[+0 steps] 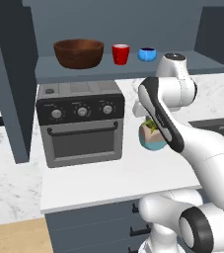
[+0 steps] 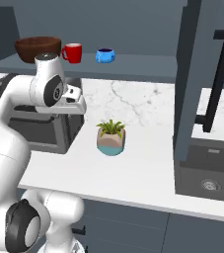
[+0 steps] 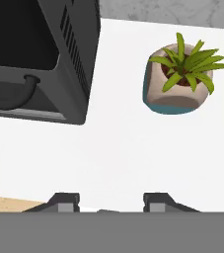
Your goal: Gather all objects into one cabinet and sort the glasses and bowls to opposite sides.
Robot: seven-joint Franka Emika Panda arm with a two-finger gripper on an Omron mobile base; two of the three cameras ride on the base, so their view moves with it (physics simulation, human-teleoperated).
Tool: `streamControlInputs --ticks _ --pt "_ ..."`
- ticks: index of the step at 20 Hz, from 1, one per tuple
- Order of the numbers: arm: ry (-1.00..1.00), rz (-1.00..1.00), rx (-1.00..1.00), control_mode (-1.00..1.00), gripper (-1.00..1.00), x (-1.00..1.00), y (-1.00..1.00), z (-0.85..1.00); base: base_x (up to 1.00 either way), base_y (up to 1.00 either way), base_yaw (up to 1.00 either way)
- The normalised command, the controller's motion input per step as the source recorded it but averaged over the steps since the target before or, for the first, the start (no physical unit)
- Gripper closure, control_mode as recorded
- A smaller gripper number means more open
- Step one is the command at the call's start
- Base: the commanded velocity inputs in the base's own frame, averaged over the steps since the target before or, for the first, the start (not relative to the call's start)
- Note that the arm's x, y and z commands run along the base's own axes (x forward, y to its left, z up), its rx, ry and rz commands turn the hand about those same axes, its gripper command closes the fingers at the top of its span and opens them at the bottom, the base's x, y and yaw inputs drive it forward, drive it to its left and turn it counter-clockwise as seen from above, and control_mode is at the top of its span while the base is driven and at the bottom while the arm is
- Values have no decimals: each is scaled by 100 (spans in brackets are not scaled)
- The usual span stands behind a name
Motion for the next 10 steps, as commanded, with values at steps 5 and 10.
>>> streamControlInputs --ticks 5,10 --pt "0 0 0 100 -100 0 0 0 -7 0 0" --pt "0 0 0 100 -100 0 0 0 -51 0 -1"
